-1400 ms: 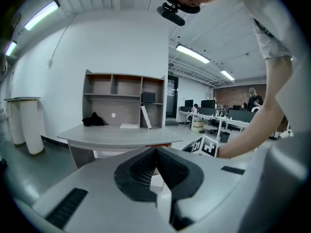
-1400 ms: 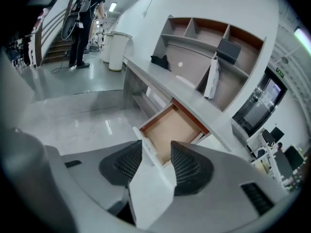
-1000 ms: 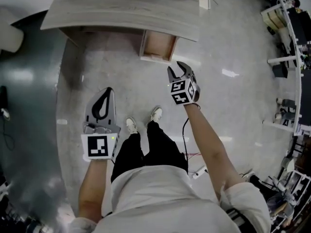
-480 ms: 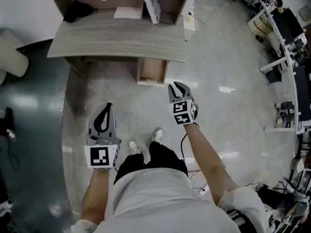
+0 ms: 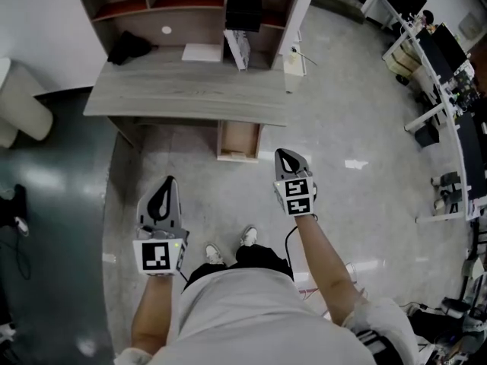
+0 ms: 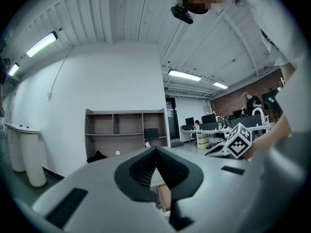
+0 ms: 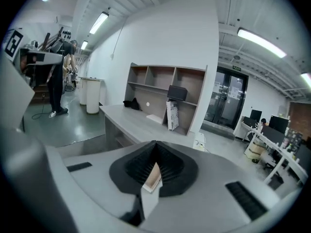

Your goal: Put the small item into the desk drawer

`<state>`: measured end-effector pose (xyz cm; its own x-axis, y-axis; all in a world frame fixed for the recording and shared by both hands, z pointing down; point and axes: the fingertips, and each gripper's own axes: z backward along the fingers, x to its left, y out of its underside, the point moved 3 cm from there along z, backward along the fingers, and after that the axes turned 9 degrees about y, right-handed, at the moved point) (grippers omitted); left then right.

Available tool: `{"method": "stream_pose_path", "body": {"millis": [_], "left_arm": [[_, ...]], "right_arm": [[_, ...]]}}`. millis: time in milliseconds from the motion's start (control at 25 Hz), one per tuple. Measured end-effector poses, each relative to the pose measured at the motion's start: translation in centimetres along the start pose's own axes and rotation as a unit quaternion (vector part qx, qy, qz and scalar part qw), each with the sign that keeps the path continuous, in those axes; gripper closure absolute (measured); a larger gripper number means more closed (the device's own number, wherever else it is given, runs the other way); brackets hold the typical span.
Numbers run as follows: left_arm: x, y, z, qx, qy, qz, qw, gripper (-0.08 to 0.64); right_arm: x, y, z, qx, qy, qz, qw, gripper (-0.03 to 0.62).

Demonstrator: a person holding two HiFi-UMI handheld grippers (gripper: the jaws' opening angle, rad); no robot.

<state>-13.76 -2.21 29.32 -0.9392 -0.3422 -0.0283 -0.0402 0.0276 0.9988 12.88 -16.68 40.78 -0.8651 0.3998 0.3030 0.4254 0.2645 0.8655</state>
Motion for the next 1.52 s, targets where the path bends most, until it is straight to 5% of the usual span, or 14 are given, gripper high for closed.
{"method": "stream_pose_path", "body": {"millis": [680, 1160, 1520], "left_arm": [[1.5, -6.0, -1.9, -0.042, -0.037, -0.053, 0.9971, 0.541], [2.4, -6.4, -1.8, -0.050, -0.081, -0.015, 0.9953, 0.541], [3.5, -5.6, -0.6, -0.037, -0.091, 0.006, 0.9951, 0.541]], "right_arm": [[-8.6, -11.1, 3.7, -0.141, -0.024, -0.114, 0.983, 0.571], [-14.8, -13.4, 11.0, -0.215, 0.018, -0.164, 0.963, 0.571], [-16.4, -13.5, 14.7, -0.227, 0.043, -0.155, 0.960, 0.571]]}}
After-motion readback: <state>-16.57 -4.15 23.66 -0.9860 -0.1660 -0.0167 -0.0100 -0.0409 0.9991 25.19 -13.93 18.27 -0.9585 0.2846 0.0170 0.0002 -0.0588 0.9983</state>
